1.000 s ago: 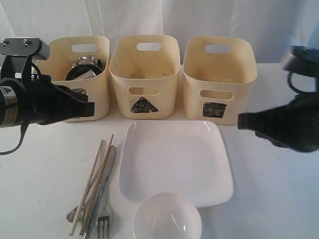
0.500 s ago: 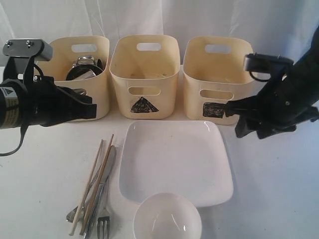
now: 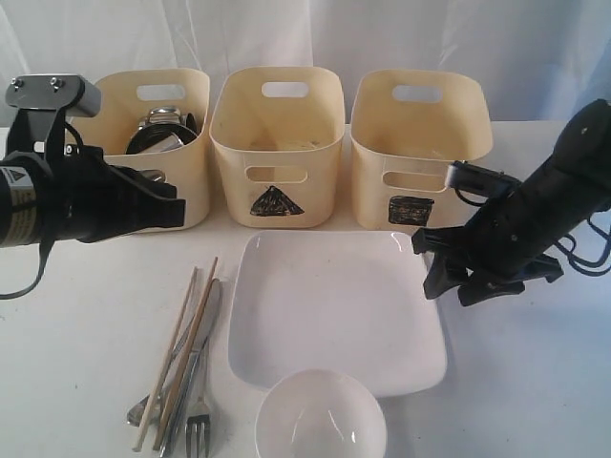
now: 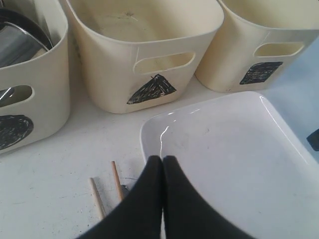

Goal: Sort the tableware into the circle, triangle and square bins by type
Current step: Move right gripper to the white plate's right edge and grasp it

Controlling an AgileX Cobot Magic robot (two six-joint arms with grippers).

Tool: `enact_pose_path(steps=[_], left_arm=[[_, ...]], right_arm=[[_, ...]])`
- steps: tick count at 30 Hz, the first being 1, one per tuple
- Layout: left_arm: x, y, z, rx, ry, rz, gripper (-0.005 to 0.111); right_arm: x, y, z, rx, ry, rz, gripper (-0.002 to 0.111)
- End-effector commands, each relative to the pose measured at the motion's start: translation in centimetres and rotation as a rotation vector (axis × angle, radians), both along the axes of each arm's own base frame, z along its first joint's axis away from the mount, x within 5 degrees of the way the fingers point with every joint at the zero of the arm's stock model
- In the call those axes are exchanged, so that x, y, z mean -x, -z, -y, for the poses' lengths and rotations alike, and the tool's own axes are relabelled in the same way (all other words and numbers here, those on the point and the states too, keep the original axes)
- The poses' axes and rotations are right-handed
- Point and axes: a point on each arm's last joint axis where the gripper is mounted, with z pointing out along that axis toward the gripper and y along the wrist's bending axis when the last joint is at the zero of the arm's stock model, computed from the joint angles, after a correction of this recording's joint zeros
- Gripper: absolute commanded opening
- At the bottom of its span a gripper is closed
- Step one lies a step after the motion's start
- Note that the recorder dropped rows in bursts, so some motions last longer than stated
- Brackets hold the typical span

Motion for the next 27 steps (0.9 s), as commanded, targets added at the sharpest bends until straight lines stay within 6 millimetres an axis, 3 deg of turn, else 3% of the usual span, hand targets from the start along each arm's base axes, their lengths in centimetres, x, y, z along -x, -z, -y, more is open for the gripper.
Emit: enact_pose_path(steps=[1,11,18,22,26,27], left_arm=[[0.2,0.0,-0.3,-0.009,-0.008,0.005,0.0],[0.1,0.0,-0.4,-0.005,-0.029,0.002,0.0],[0.0,0.0,-0.5,-0.007,-0.042,0.003,0.0],[0.0,0.0,-0.5,-0.004,-0.045,0.002,0.0],[0.0,0.0,-0.5,-0.004,-0.045,0.002,0.0],[0.0,0.0,-0.5,-0.004,-0.045,0.002,0.0]], right_arm=[[-0.4,0.7,0.0,-0.02,-0.022,0.005,0.046],[-0.8,3.7,-0.4,-0.064,-0.019,-0.059,0.046],[-1.1,3.8,-1.0,-0.138,-0.012,-0.032,0.044],[-1.3,3.9,-0.9,-0.128,-0.017,-0.014,0.028],[-1.6,4.1,-0.8,-0.118,0.009,0.007,0.001],[-1.6,4.1,-0.8,-0.12,0.016,0.01,0.0]])
